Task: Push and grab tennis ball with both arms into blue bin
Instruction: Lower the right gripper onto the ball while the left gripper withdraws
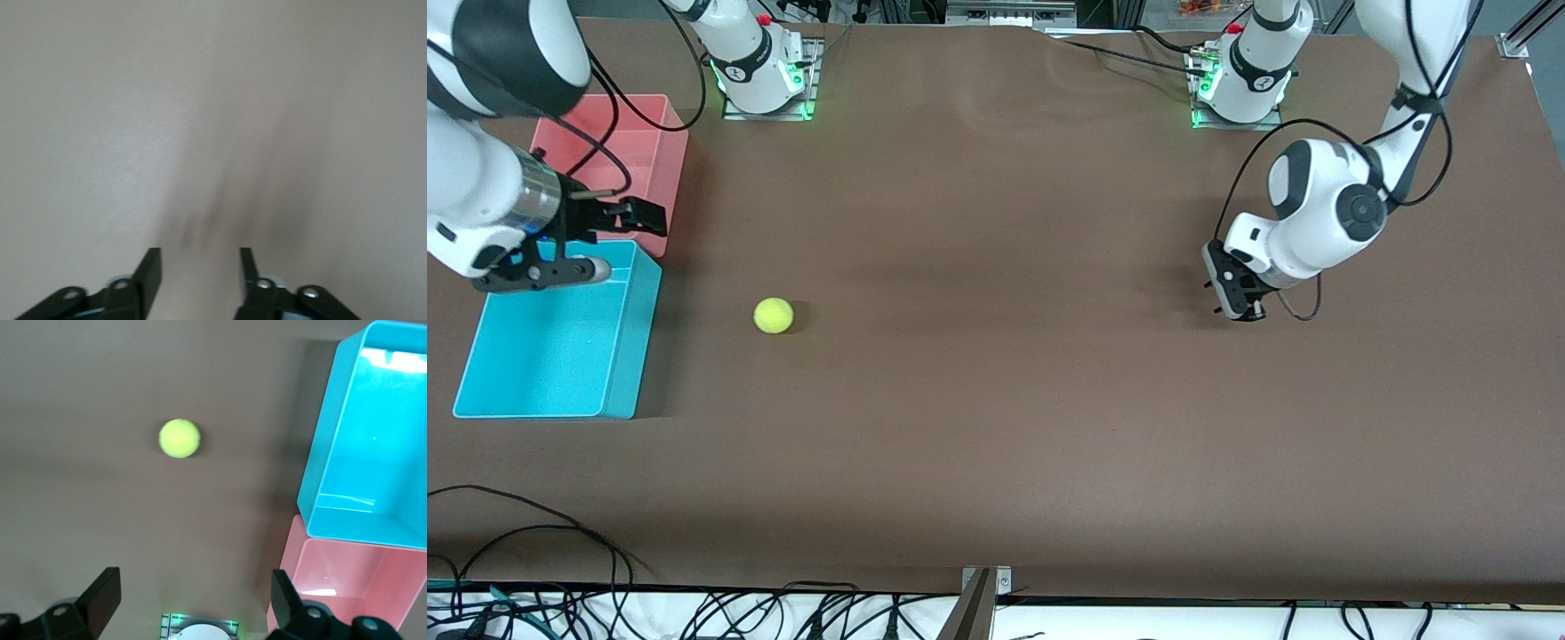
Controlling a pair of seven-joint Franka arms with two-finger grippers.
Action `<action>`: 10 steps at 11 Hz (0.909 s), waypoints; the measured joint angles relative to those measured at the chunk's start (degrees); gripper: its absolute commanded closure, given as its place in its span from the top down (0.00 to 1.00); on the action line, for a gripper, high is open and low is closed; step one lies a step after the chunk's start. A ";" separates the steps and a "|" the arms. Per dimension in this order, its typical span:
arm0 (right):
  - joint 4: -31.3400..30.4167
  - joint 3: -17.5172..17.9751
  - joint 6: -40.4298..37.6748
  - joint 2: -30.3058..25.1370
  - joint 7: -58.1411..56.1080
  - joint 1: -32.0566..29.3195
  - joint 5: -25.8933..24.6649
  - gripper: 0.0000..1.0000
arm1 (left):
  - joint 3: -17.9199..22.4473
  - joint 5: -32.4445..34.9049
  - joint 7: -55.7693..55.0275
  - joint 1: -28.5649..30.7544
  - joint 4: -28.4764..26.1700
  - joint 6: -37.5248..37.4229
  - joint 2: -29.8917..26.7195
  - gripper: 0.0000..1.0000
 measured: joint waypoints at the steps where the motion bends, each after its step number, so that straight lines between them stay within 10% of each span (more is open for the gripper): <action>1: -0.09 -0.02 0.01 1.00 0.00 -0.01 0.00 1.00 | 0.30 0.00 0.00 0.60 -0.01 -2.08 -1.77 1.00; 10: -4.37 -0.21 7.27 7.23 -0.49 -0.07 -2.71 1.00 | 3.53 0.00 -0.05 1.65 2.69 -15.72 -17.56 1.00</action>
